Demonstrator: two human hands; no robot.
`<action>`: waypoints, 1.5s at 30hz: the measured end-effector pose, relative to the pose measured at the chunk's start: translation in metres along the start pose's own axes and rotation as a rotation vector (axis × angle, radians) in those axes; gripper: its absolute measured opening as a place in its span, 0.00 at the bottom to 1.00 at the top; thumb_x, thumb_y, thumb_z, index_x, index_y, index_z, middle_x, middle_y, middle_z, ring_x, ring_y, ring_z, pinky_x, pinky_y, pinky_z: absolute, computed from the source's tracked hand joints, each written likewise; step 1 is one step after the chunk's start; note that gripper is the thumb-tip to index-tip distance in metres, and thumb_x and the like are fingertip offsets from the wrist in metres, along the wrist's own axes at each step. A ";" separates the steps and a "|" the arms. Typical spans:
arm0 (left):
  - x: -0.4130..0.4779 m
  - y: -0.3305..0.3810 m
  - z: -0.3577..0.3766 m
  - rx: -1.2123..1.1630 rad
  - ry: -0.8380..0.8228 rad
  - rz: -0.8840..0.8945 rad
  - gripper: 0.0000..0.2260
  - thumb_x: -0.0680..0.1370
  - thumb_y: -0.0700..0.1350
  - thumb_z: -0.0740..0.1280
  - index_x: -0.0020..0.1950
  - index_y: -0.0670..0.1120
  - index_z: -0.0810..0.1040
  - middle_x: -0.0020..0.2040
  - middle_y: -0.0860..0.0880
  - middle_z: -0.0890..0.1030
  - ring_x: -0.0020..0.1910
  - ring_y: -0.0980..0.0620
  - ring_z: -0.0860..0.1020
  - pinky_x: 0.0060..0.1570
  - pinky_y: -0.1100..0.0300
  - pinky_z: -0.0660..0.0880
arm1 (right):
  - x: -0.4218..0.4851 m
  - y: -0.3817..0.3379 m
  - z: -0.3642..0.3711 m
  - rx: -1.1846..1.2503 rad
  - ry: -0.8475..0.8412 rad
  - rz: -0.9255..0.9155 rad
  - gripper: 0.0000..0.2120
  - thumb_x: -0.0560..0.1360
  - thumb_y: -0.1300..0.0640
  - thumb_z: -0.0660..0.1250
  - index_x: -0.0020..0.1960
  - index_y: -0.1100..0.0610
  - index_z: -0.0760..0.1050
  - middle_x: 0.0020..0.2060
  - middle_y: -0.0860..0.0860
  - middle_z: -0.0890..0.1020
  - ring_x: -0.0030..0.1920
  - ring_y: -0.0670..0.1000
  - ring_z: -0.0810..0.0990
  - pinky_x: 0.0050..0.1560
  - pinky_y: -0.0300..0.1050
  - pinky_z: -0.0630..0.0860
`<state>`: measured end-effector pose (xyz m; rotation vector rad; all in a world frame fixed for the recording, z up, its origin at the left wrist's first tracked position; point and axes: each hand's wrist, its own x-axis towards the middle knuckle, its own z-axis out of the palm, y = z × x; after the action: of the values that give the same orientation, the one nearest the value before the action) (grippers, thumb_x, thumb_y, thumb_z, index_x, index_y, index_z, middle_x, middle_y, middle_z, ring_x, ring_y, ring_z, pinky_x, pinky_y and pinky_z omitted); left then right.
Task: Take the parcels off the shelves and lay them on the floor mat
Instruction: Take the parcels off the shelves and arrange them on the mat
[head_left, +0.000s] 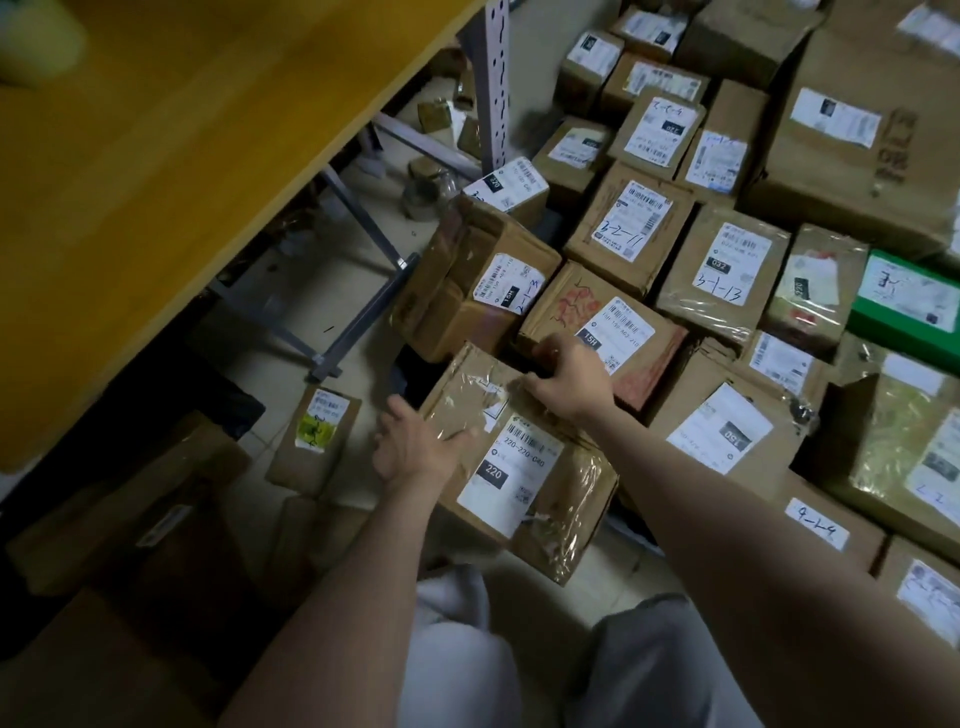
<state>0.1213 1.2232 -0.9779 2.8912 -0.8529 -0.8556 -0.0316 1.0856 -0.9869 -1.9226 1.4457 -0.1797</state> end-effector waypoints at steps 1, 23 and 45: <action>0.008 0.003 -0.004 0.059 -0.072 -0.020 0.49 0.64 0.73 0.70 0.73 0.45 0.57 0.69 0.41 0.70 0.63 0.40 0.73 0.44 0.52 0.69 | 0.007 -0.006 0.001 0.016 0.025 -0.029 0.17 0.70 0.51 0.72 0.57 0.54 0.78 0.51 0.52 0.83 0.51 0.54 0.80 0.46 0.44 0.75; 0.210 0.112 -0.027 -0.326 -0.083 0.435 0.63 0.51 0.66 0.75 0.78 0.63 0.41 0.79 0.47 0.53 0.76 0.41 0.58 0.72 0.39 0.61 | 0.179 -0.004 -0.001 -0.207 0.480 -0.242 0.23 0.80 0.43 0.58 0.65 0.60 0.70 0.62 0.59 0.71 0.62 0.60 0.70 0.59 0.55 0.72; 0.257 0.077 -0.066 -0.895 -0.432 0.174 0.23 0.58 0.57 0.73 0.49 0.47 0.83 0.45 0.45 0.83 0.47 0.45 0.79 0.50 0.54 0.74 | 0.305 -0.064 0.018 -0.613 -0.079 -0.212 0.36 0.79 0.62 0.56 0.81 0.46 0.45 0.78 0.59 0.59 0.76 0.62 0.59 0.72 0.57 0.62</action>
<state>0.2968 1.0189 -1.0386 1.8690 -0.5115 -1.4046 0.1386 0.8319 -1.0511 -2.5412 1.3368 0.2747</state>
